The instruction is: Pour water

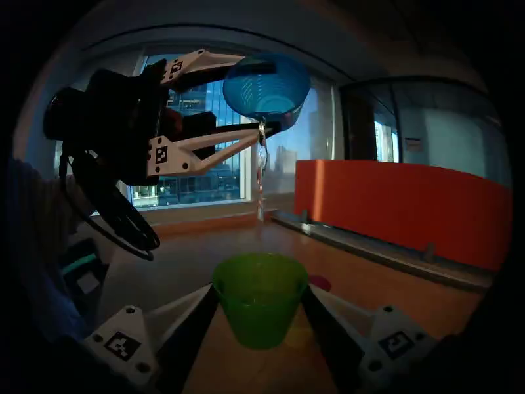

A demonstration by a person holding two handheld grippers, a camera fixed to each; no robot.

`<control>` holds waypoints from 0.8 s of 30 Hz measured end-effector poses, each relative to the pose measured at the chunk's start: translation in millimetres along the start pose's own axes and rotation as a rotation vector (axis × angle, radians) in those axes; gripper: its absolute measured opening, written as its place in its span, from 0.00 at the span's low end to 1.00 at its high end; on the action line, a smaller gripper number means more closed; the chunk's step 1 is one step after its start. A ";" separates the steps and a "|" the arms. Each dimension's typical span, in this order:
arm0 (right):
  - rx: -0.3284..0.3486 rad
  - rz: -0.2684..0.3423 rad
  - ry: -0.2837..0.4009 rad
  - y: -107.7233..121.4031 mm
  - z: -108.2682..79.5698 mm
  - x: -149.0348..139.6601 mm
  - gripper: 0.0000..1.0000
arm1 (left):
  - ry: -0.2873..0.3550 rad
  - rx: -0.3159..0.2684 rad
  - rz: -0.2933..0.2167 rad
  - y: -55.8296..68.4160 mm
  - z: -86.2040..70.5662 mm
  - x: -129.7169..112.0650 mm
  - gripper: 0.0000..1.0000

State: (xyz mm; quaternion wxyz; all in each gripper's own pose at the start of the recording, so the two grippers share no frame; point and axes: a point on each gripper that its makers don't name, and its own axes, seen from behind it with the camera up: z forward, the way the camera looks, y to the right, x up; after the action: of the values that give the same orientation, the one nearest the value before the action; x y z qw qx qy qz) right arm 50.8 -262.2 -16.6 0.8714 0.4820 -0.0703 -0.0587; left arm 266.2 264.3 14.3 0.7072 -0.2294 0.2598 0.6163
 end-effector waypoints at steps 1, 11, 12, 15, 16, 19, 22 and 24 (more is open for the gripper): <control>0.000 0.000 0.000 -0.1 0.0 0.2 0.90 | 0.000 0.000 0.005 -0.2 -0.2 0.3 0.84; -0.002 -0.001 0.003 0.4 1.2 2.1 0.90 | 0.001 0.009 0.071 -3.2 -1.4 3.4 0.84; -0.002 -0.001 0.003 0.4 1.3 2.2 0.89 | 0.002 0.010 0.076 -3.2 -1.6 4.1 0.84; -0.003 -0.002 0.004 0.4 1.4 2.4 0.90 | 0.004 0.010 0.087 -1.8 -3.0 6.2 0.84; -0.003 -0.001 0.004 0.3 1.5 2.3 0.90 | 0.005 0.010 0.089 -1.1 -3.7 6.9 0.84; -0.002 0.000 0.004 0.1 1.9 2.2 0.90 | 0.006 0.010 0.096 0.9 -5.2 8.2 0.84; -0.001 -0.001 0.005 -0.1 2.5 2.2 0.89 | 0.006 0.009 0.097 2.6 -5.5 8.3 0.84; -0.001 -0.002 0.005 -0.3 2.8 2.5 0.89 | 0.006 0.008 0.095 3.0 -5.1 7.9 0.84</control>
State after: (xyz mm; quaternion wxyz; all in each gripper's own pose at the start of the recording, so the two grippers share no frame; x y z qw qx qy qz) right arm 52.7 -265.1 -15.2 0.8716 0.4820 -0.0678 -0.0583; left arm 263.6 267.3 5.3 0.6772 -0.2159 0.2747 0.6475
